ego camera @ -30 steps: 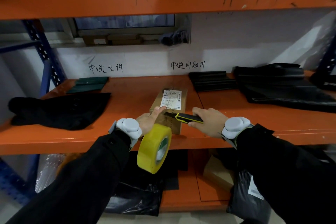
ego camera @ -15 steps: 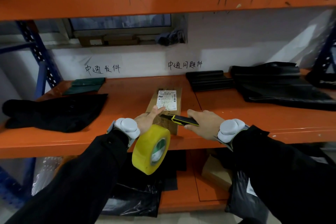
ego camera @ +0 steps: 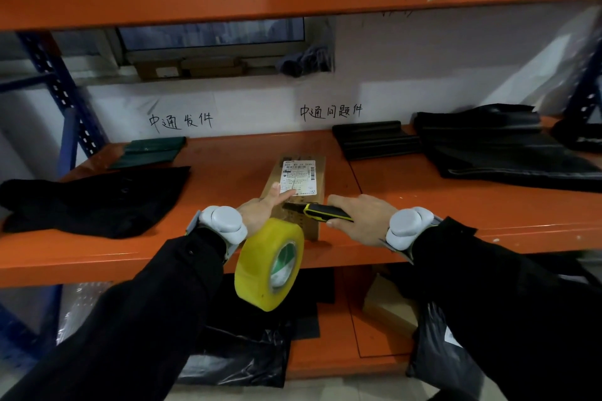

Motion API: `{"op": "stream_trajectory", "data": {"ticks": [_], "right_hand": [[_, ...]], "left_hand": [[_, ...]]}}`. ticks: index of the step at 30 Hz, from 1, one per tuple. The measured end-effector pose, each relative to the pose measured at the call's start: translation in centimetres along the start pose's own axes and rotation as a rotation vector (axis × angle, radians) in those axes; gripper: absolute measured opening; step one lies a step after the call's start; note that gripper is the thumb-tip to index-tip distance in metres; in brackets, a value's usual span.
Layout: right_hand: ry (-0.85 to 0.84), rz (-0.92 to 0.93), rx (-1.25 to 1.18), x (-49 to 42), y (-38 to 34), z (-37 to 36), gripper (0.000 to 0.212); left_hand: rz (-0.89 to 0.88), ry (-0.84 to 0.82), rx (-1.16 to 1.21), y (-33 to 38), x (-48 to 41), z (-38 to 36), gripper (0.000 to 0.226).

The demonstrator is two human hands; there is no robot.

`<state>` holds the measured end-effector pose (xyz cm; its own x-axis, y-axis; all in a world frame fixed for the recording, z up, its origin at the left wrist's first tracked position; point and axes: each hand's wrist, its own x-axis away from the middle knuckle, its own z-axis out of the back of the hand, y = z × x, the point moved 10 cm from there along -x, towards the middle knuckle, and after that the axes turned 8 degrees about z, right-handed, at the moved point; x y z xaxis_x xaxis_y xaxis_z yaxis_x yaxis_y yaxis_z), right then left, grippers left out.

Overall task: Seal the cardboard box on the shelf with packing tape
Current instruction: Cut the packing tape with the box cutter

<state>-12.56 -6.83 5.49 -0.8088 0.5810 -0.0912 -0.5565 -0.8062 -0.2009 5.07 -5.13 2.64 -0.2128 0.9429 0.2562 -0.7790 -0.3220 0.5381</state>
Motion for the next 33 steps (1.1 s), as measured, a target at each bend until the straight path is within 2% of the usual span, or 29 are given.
{"op": "stream_trajectory", "data": {"ticks": [8,10,16,19,22,25,33], "right_hand": [[-0.009,-0.014,0.056,0.5,0.3,0.2,0.022],[0.003,-0.022,0.070,0.2,0.1,0.1,0.016],[0.002,-0.041,0.078,0.4,0.3,0.2,0.015],[-0.009,-0.049,0.066,0.5,0.2,0.1,0.014],[0.007,-0.043,0.073,-0.4,-0.5,0.1,0.025],[-0.002,-0.041,0.049,0.1,-0.1,0.3,0.010],[0.024,-0.024,0.050,-0.4,-0.7,0.0,0.020]], "left_hand": [[-0.018,-0.008,-0.054,0.1,-0.2,-0.2,0.054],[-0.021,-0.009,-0.063,0.0,-0.3,-0.4,0.055],[-0.050,0.000,0.122,-0.5,-1.9,-0.5,0.053],[-0.047,-0.005,0.131,-0.7,-2.2,-0.5,0.056],[-0.024,0.005,0.155,-1.0,-2.3,-0.4,0.061],[-0.043,-0.003,0.161,-0.8,-2.2,-0.5,0.056],[-0.049,0.009,0.142,-0.9,-1.9,-0.5,0.060]]}}
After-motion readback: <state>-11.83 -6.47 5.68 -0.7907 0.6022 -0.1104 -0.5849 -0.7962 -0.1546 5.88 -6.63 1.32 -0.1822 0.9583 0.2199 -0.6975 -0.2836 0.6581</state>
